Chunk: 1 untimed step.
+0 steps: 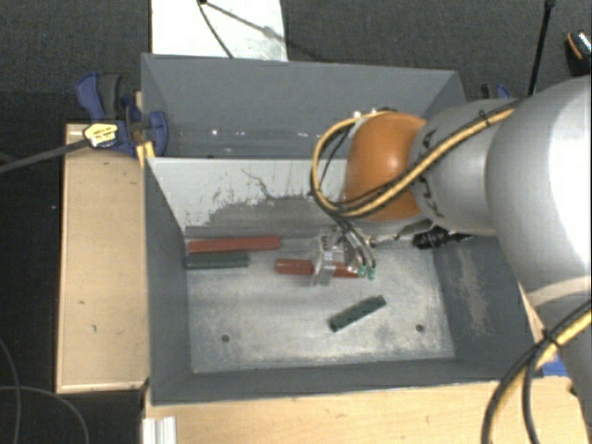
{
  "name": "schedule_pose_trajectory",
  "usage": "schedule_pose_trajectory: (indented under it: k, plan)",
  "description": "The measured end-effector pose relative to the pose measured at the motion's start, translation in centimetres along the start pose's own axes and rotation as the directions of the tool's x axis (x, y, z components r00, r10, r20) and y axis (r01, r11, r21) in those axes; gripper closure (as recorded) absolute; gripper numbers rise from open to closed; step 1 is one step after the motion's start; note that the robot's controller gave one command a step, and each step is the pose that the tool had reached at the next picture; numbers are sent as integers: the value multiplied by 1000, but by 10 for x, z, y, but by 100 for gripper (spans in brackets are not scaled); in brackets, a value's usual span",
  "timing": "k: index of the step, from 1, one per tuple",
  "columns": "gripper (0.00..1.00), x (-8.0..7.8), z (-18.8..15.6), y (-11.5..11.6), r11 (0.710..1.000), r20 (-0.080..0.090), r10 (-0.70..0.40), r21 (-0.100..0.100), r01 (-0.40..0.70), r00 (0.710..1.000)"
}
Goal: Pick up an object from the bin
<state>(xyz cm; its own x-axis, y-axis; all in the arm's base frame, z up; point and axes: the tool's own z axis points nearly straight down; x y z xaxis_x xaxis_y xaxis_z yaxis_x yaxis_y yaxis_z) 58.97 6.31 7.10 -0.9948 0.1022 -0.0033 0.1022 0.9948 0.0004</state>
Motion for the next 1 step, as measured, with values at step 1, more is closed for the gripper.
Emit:
schedule_pose_trajectory:
  k: [1]
  plan:
    - [100,0,-188,-5,973,9,-232,0,232,973]
